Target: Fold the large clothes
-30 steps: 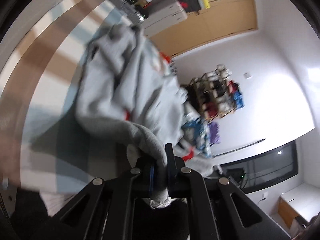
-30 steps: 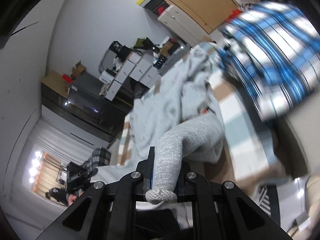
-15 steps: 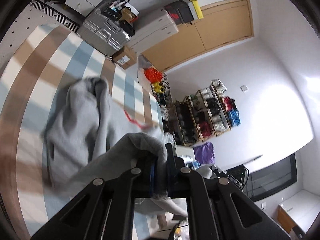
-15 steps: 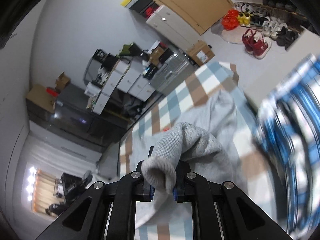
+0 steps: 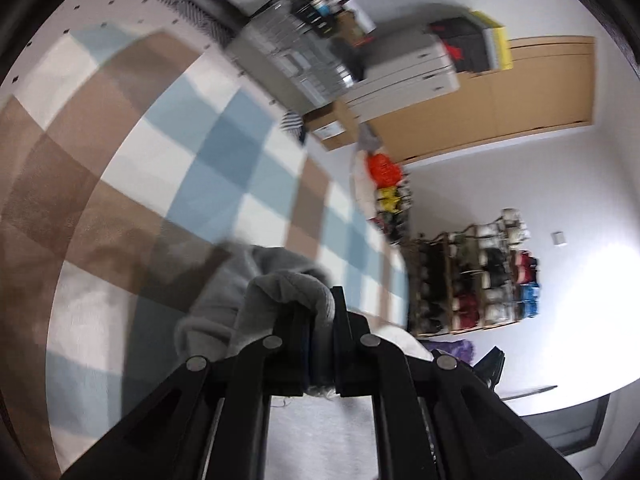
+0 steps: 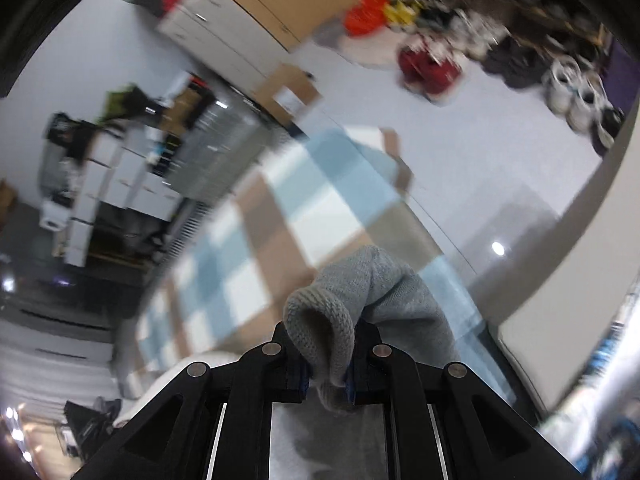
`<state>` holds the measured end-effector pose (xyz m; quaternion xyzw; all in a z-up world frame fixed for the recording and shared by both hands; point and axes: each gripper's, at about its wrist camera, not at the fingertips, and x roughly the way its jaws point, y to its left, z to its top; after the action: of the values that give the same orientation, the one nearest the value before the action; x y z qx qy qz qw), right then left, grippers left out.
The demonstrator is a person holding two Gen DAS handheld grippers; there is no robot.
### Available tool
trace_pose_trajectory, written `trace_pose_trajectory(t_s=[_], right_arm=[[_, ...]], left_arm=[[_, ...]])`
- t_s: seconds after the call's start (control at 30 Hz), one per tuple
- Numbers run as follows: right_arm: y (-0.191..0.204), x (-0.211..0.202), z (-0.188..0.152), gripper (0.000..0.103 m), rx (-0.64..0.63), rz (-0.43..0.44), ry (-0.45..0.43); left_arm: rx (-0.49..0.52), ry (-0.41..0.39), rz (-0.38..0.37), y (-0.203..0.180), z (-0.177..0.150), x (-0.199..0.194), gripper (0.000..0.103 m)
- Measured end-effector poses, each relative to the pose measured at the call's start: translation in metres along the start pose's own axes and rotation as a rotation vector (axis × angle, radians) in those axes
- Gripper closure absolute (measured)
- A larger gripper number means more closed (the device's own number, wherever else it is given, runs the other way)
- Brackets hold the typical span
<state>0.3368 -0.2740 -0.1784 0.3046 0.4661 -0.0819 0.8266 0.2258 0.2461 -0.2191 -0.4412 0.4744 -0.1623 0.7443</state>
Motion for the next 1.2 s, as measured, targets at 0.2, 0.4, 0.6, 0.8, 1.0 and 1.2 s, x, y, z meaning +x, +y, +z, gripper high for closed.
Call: trace_pose_trajectory(t_s=[0.2, 0.4, 0.6, 0.8, 1.0, 1.2], right_arm=[[-0.015, 0.011, 0.006, 0.084, 0.041, 0.055, 0.042], [-0.006, -0.059, 0.002, 0.004, -0.054, 0.024, -0.191], [0.008, -0.106, -0.038, 0.003, -0.190, 0.124, -0.205], [0.059, -0.077, -0.129, 0.003, -0.600, -0.066, -0.140], [0.116, -0.033, -0.174, 0.003, -0.979, -0.348, -0.206], [0.134, 0.037, -0.157, 0.005, -1.018, -0.422, 0.041]], left_arm=[[-0.099, 0.036, -0.022, 0.026, -0.007, -0.002, 0.098], [-0.034, -0.096, 0.035, 0.004, -0.018, -0.059, 0.038], [0.050, -0.116, 0.067, -0.016, -0.047, -0.097, 0.035], [0.189, 0.103, 0.122, -0.042, -0.099, -0.047, 0.034], [0.319, 0.159, 0.215, -0.085, -0.112, 0.004, 0.034], [0.330, 0.246, 0.302, -0.075, -0.099, 0.058, 0.034]])
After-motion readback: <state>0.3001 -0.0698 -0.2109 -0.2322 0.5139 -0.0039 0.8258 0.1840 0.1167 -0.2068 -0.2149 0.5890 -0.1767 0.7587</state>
